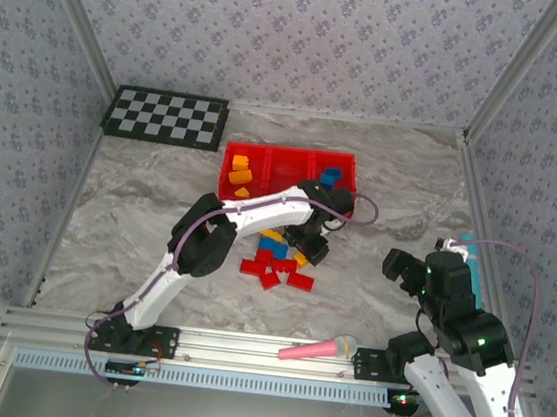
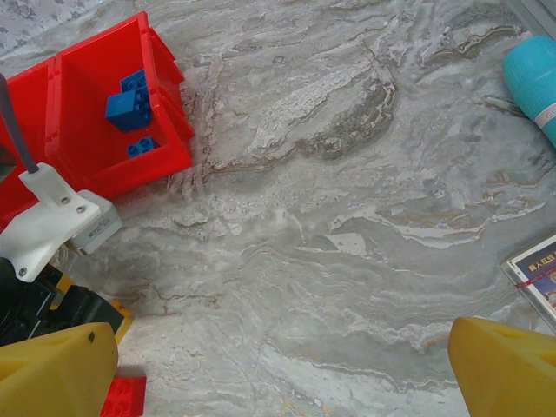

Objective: Sort the legos into containers by color
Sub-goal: Pick up the lego from the center of the table.

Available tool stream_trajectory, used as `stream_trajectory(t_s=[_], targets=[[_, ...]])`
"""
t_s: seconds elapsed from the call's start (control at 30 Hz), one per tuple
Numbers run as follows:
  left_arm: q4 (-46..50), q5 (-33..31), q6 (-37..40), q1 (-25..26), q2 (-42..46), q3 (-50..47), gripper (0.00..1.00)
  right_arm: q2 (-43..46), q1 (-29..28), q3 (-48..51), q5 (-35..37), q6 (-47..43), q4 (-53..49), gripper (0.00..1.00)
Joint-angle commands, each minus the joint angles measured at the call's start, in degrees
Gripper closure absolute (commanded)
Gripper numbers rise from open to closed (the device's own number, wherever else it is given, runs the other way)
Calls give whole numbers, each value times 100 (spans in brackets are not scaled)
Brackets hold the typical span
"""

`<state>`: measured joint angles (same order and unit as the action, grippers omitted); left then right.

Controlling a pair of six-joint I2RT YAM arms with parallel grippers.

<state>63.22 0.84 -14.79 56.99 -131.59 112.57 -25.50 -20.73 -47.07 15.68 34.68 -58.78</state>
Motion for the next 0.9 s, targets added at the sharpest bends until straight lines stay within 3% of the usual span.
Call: stream_trajectory(t_s=[0.0, 0.33, 0.5, 0.87], targets=[[88, 139, -132, -4, -139, 58, 44, 19, 32, 25, 150, 92, -134, 0], [-68, 71, -472, -98, -100, -51, 64, 21, 27, 17, 163, 92, -155, 0], [-661, -234, -941, -226, 483, -708, 80, 33, 27, 13, 211, 92, -172, 0], [-1356, -1086, -1951, -921, 2509, -1530, 81, 36, 35, -101, 288, 70, -217, 0]])
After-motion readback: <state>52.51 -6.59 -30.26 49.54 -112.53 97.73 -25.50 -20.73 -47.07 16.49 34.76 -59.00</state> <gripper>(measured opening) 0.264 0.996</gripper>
